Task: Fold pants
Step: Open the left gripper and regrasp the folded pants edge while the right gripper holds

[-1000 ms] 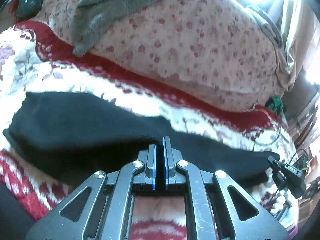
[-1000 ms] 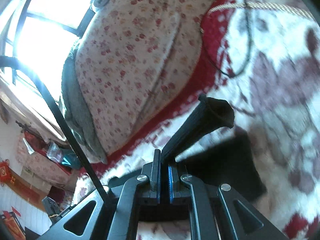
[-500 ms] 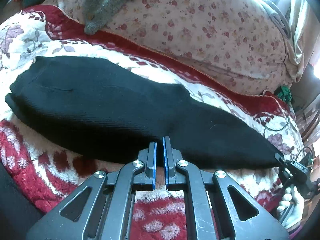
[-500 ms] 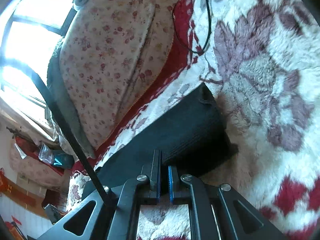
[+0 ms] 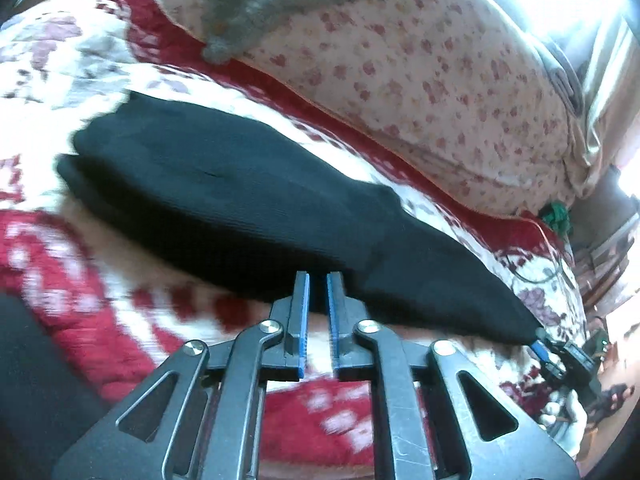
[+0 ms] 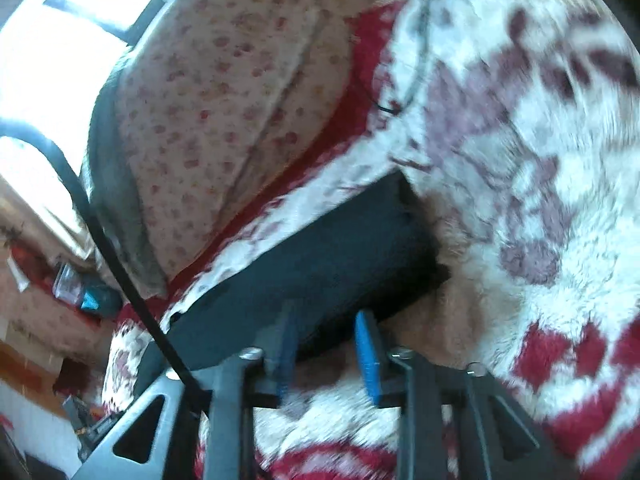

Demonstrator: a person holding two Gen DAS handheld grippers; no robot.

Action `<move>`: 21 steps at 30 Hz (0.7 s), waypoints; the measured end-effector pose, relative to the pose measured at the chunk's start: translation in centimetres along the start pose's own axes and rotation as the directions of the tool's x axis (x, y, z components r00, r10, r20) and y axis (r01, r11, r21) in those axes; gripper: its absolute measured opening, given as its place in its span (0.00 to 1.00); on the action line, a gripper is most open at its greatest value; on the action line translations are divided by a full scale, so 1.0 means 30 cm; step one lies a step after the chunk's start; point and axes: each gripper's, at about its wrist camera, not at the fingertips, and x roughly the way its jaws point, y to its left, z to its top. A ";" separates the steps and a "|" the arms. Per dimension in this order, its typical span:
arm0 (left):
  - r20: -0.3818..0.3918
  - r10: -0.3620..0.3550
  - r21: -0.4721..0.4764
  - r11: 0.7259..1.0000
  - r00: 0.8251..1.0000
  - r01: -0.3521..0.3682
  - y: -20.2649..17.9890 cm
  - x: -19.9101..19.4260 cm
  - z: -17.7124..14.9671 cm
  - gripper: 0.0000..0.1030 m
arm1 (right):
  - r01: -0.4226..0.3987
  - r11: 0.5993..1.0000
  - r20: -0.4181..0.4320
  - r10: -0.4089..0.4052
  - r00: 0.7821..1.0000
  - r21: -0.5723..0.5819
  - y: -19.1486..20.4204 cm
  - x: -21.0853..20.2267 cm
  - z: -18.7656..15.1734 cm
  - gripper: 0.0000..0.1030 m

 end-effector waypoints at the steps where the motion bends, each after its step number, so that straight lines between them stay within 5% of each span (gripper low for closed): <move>1: 0.014 0.014 -0.010 1.000 1.000 -0.014 0.027 -0.026 0.006 0.34 | 0.002 0.999 -0.004 -0.002 1.000 -0.035 0.035 -0.010 -0.005 0.36; 2: 0.028 0.020 -0.025 1.000 0.999 -0.019 0.050 -0.043 0.010 0.48 | -0.019 0.997 -0.013 0.018 1.000 -0.076 0.075 -0.016 -0.015 0.36; 4: 0.071 0.034 -0.084 0.996 0.997 -0.028 0.120 -0.089 0.033 0.56 | -0.081 0.983 -0.049 0.074 0.996 -0.165 0.169 0.000 -0.042 0.37; 7: 0.094 0.099 -0.102 0.991 0.991 -0.089 0.171 -0.104 0.068 0.56 | -0.185 0.918 -0.131 0.148 0.980 -0.351 0.386 0.083 -0.115 0.39; 10: 0.057 0.151 -0.113 0.983 0.987 -0.144 0.208 -0.079 0.094 0.56 | -0.298 0.801 -0.244 0.195 0.950 -0.520 0.622 0.215 -0.222 0.39; 13: 0.056 0.172 -0.116 0.979 0.983 -0.165 0.237 -0.061 0.112 0.56 | -0.398 0.633 -0.343 0.214 0.914 -0.664 0.848 0.343 -0.361 0.39; 16: 0.055 0.204 -0.099 0.975 0.977 -0.198 0.258 -0.028 0.137 0.56 | -0.430 0.476 -0.393 0.181 0.901 -0.767 1.014 0.454 -0.491 0.39; 21: 0.020 0.216 -0.105 0.971 0.976 -0.213 0.308 0.034 0.184 0.56 | -0.367 0.306 -0.351 0.107 0.930 -0.879 1.131 0.584 -0.647 0.39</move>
